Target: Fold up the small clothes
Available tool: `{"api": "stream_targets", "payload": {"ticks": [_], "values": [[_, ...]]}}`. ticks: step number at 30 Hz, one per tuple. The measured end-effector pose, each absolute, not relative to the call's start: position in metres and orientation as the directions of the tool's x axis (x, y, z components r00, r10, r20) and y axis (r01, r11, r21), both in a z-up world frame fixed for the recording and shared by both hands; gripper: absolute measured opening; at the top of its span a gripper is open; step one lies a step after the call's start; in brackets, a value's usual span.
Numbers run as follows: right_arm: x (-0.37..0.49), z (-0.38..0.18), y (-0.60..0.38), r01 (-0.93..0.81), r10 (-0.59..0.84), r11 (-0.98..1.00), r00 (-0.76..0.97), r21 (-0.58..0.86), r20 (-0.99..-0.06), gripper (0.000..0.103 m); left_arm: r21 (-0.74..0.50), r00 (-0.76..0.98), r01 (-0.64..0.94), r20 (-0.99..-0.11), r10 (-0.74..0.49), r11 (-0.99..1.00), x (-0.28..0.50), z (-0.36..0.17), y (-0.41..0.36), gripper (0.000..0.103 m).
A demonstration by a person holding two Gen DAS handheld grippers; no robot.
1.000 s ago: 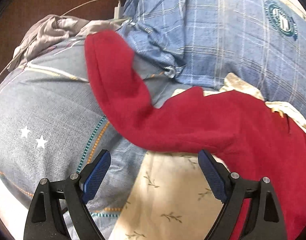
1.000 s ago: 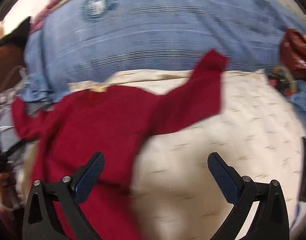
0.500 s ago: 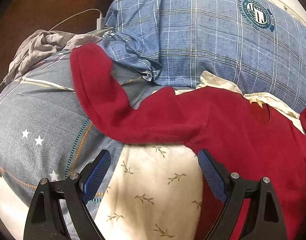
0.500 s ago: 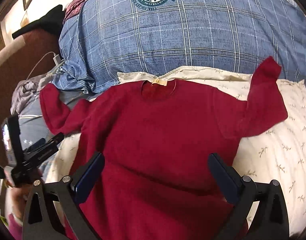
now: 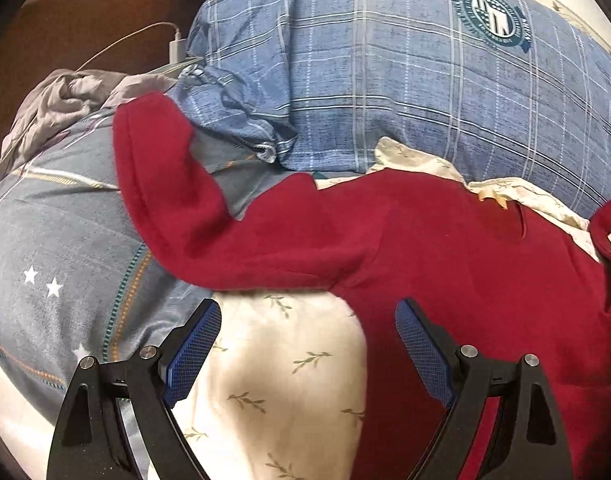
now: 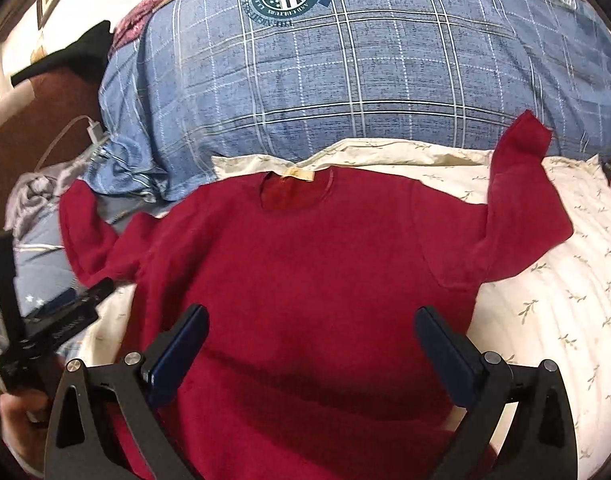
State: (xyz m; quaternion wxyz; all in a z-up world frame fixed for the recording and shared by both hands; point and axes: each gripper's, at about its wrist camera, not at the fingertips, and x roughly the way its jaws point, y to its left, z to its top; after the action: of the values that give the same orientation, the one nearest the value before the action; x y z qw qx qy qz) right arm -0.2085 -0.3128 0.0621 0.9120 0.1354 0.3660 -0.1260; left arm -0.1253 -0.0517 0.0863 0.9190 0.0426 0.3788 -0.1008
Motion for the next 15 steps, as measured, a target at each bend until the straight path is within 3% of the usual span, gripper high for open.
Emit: {"api": "stream_targets", "payload": {"ticks": [15], "values": [[-0.179, 0.048, -0.308, 0.327, -0.224, 0.945, 0.662, 0.007, -0.715, 0.101, -0.001, 0.684, 0.271, -0.704, -0.193, 0.962, -0.126, 0.08, -0.074, 0.089]]}}
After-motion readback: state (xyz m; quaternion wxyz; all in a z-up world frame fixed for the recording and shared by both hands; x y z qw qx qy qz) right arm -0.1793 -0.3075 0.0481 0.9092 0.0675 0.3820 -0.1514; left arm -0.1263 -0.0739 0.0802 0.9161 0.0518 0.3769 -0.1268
